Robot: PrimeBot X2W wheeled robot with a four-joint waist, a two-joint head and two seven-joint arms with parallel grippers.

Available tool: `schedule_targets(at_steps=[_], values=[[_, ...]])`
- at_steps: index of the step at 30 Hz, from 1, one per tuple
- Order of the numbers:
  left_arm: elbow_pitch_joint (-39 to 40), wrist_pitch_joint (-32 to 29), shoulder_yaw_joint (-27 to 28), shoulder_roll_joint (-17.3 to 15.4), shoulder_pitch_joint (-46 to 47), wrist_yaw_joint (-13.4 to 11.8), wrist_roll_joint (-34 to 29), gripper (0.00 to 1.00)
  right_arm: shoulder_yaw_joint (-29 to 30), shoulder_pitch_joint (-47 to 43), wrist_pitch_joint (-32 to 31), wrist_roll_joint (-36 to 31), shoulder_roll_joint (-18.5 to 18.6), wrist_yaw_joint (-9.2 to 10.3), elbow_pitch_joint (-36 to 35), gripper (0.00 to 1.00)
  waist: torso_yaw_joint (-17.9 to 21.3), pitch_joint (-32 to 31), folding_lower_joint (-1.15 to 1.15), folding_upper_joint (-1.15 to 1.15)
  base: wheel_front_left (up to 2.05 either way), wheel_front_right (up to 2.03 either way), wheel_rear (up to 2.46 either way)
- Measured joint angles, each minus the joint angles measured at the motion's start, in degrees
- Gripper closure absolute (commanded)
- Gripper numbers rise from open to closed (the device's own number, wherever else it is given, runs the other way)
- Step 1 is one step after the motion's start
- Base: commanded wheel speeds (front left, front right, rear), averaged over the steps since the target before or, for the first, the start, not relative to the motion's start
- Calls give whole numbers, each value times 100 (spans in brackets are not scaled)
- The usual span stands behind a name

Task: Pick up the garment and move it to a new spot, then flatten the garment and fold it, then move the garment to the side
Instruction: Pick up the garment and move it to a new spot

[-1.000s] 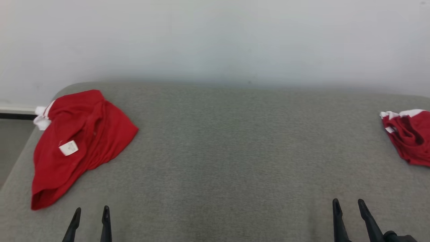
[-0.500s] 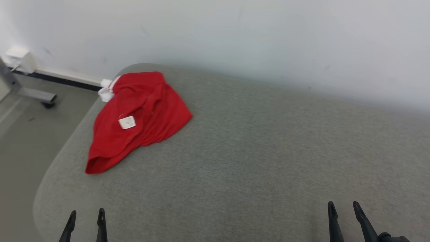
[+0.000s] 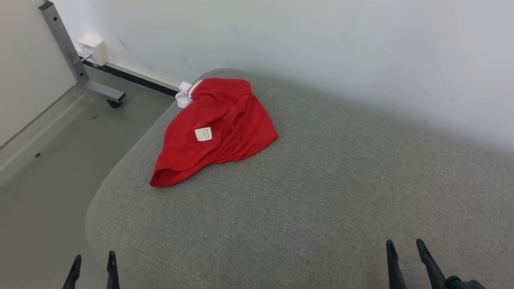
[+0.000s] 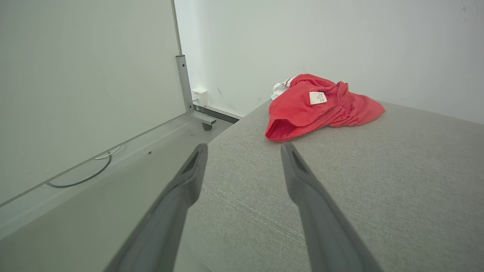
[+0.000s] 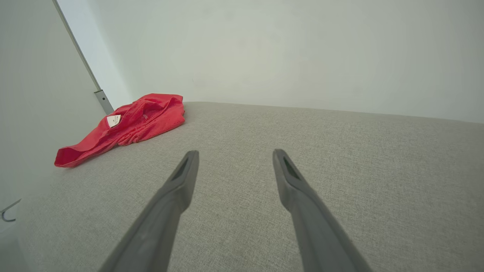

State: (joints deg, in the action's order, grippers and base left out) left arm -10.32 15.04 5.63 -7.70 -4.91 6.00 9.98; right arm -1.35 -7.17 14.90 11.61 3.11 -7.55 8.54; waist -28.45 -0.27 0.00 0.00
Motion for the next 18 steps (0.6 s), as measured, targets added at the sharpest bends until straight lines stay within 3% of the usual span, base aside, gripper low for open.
schedule_targets(at_steps=[10,18], values=[[-35,0,55,7,154,-38,89,0,-9,113,-9,-62,5,0,-4,0,77,135,0,0,0,0,0],[-300,0,165,-252,1417,19,386,0,36,372,-108,-166,136,0,-156,0,360,441,-1,0,0,0,0]])
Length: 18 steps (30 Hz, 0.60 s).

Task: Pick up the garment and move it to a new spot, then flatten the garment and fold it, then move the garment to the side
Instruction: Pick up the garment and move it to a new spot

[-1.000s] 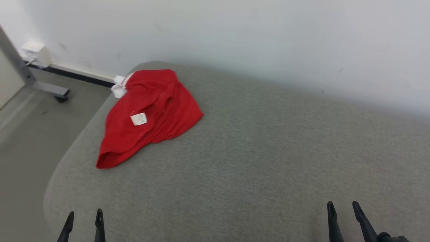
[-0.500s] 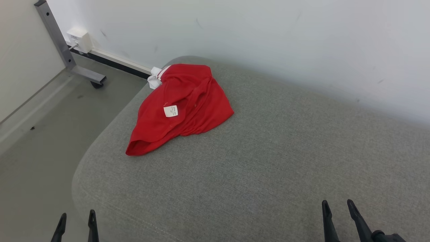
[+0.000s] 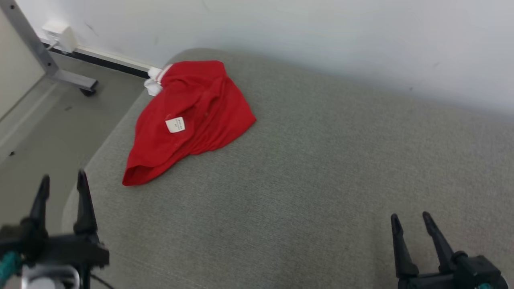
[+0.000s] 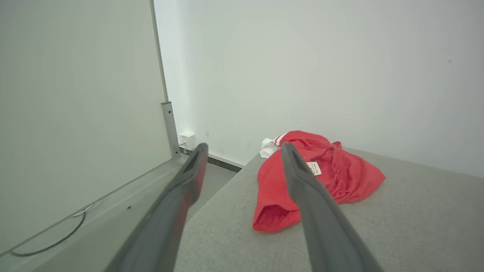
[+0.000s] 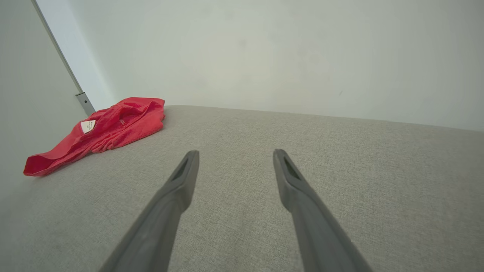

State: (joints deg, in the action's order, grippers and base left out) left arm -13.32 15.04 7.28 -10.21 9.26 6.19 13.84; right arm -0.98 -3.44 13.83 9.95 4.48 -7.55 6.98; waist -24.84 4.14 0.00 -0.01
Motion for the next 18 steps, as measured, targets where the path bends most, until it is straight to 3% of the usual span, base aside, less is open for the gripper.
schedule_targets(at_steps=[8,18], values=[[-571,-9,157,-522,1801,46,334,0,132,465,-177,-211,196,0,-445,0,512,621,-1,0,0,0,0],[-1401,-168,431,-1241,3015,88,645,0,452,559,-190,-404,187,0,-780,0,1391,1278,-1,0,0,0,0]])
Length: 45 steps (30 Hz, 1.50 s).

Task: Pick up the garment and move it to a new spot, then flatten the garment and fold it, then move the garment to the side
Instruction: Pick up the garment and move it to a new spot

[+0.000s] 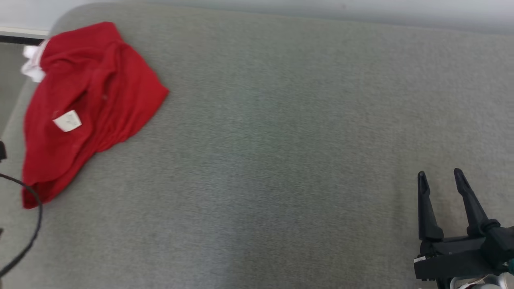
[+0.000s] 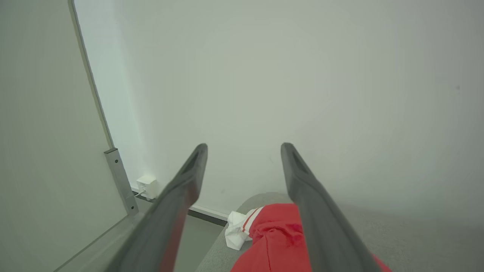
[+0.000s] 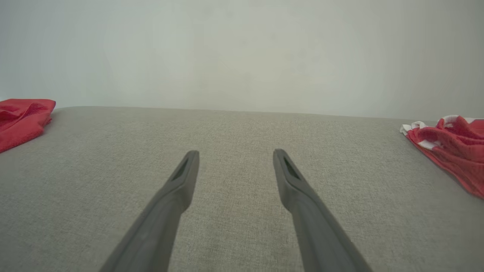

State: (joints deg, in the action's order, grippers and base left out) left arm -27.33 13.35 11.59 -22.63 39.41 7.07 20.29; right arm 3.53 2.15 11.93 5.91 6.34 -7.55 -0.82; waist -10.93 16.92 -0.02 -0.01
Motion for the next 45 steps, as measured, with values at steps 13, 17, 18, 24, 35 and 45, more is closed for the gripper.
schedule_targets(at_steps=[13,17,18,24,35,45], values=[[-1391,-907,-216,-671,815,33,197,0,182,114,-71,-99,-58,0,-291,0,787,762,1,0,0,0,0],[-1886,-1391,-360,-770,988,35,350,0,188,144,-102,-145,-70,0,-348,0,907,912,1,0,0,0,0],[-2001,-1532,-424,-786,1023,35,357,0,189,151,-127,-149,-71,0,-361,0,928,940,1,0,0,0,0],[-2493,-2038,-603,-880,1189,47,476,0,192,210,-183,-185,-79,0,-422,0,995,1014,2,0,0,0,0],[-2694,-2207,-895,-820,1258,46,867,100,179,244,-182,-209,-129,0,-425,0,1013,990,1,0,0,0,0],[-2005,-876,-1206,-929,1556,47,698,100,83,242,-23,-82,-175,0,-59,0,941,563,2,1,0,0,0]])
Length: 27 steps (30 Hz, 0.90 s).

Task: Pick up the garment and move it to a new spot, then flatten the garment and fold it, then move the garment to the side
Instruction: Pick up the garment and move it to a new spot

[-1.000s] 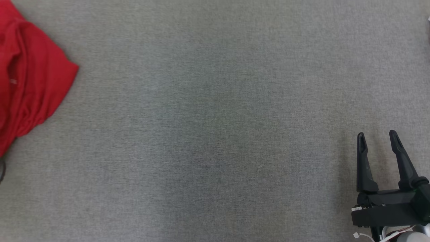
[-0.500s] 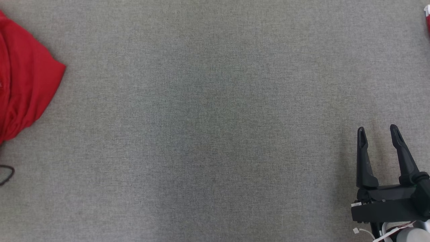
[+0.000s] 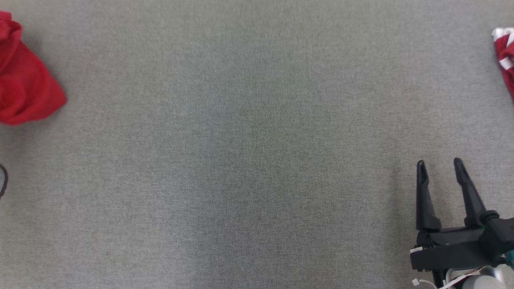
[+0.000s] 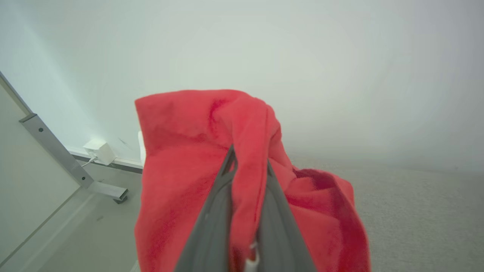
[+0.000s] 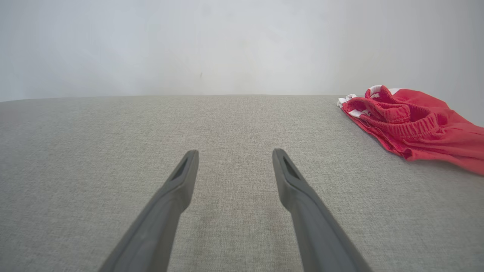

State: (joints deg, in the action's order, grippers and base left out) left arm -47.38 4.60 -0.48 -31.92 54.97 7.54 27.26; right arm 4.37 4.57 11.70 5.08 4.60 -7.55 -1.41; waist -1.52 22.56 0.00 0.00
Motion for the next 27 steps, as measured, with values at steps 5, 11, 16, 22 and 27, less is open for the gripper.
schedule_targets(at_steps=[5,11,16,22,27], values=[[595,161,-421,-55,231,0,-2,100,-122,10,119,125,-59,0,268,0,16,-301,0,0,0,0,0],[1314,80,-934,-1,639,0,-10,100,-204,15,224,247,-110,0,521,0,182,-558,1,1,0,0,0],[1965,-131,-1424,315,906,0,15,100,-256,13,298,364,-146,0,701,0,524,-709,1,0,0,0,0],[2482,-320,-1875,860,979,-1,105,100,-335,-9,328,505,-160,0,843,0,1026,-819,1,0,0,0,0],[2692,-347,-2234,1314,598,-54,121,100,-389,-47,331,670,-160,0,795,0,1445,-880,1,0,0,0,0]])
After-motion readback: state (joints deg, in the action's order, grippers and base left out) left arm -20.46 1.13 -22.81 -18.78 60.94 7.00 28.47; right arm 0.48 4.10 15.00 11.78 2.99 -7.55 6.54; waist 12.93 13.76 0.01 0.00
